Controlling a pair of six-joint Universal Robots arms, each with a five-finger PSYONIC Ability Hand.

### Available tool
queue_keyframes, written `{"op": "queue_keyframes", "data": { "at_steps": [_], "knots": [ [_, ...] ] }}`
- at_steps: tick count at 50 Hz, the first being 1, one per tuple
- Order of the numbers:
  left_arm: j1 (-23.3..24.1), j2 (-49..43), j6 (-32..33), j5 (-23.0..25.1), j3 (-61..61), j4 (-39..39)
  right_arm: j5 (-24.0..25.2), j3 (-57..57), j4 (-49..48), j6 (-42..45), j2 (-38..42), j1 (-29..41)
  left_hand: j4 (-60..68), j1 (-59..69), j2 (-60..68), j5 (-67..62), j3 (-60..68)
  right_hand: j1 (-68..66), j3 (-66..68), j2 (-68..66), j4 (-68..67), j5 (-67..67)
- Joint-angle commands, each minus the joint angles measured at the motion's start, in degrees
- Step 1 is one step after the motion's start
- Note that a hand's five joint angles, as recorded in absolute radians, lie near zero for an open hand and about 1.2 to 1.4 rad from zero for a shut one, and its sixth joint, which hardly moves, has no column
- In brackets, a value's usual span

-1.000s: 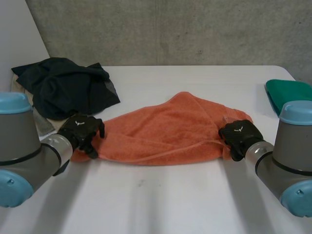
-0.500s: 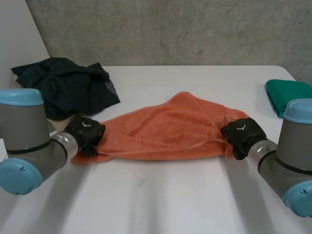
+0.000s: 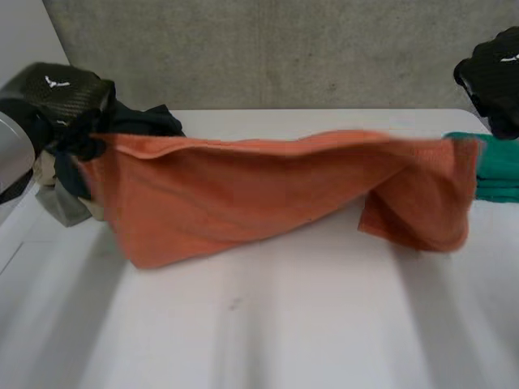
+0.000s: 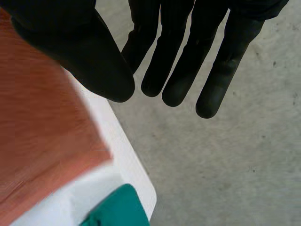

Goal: Fold the laundry.

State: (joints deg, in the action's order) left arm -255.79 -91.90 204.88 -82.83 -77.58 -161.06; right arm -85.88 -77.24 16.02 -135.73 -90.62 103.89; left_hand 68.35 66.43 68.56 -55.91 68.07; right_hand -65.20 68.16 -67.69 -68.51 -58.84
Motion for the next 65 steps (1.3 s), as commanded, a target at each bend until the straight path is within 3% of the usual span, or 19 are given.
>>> {"op": "queue_keyframes", "data": {
  "at_steps": [1,7,13,20,24,30,34,46,65],
  "knots": [
    [2.0,-8.9,0.4,-1.6,2.7,2.3,3.5,7.7,15.4,1.5,10.3,-1.8,11.7,13.6,11.4,-14.1,11.9,-14.8,11.8,-12.3,-11.5,-11.2],
    [3.8,-22.0,3.7,-4.7,7.7,0.2,1.1,11.0,13.8,4.7,20.2,-0.9,11.7,13.6,11.4,-14.1,11.9,-14.8,11.8,-12.3,-11.5,-11.2],
    [6.1,-29.5,4.3,-7.1,19.9,-2.2,-6.6,16.6,6.7,-0.5,26.8,0.1,11.7,13.6,11.4,-14.1,11.9,-14.8,11.8,-12.3,-11.5,-11.2],
    [8.0,-26.4,2.1,-8.5,21.1,-1.3,-12.7,12.0,7.4,-10.6,23.1,0.4,11.7,13.6,11.4,-14.1,11.9,33.4,-36.4,35.9,36.7,37.1],
    [7.8,-24.3,2.3,-7.3,15.7,-4.1,-9.5,2.5,9.9,-15.4,17.2,0.5,11.7,13.6,11.4,-14.1,11.9,34.5,-37.5,37.0,37.8,38.2],
    [5.8,-23.9,2.7,-6.5,10.4,-12.7,-0.2,-14.7,10.1,-14.2,10.2,-0.1,11.7,13.6,11.4,-14.1,11.9,34.7,-37.6,37.2,38.0,38.3],
    [4.9,-24.7,2.7,-7.1,10.0,-14.2,2.3,-24.2,6.0,-14.4,7.6,0.3,11.7,13.6,11.4,-14.1,11.9,35.0,-38.0,37.5,38.3,38.7],
    [4.6,-26.8,0.8,-7.4,11.5,-13.0,0.3,-40.6,-18.9,-17.3,7.5,6.4,11.7,13.6,11.4,-14.1,11.9,40.7,-43.7,43.2,44.0,44.4],
    [4.6,-26.5,-0.2,-7.4,11.2,-12.4,-2.4,-44.9,-34.3,-17.6,14.2,8.0,11.7,13.6,11.4,-14.1,11.9,39.1,-42.0,41.5,42.4,42.7]
  ]
}}
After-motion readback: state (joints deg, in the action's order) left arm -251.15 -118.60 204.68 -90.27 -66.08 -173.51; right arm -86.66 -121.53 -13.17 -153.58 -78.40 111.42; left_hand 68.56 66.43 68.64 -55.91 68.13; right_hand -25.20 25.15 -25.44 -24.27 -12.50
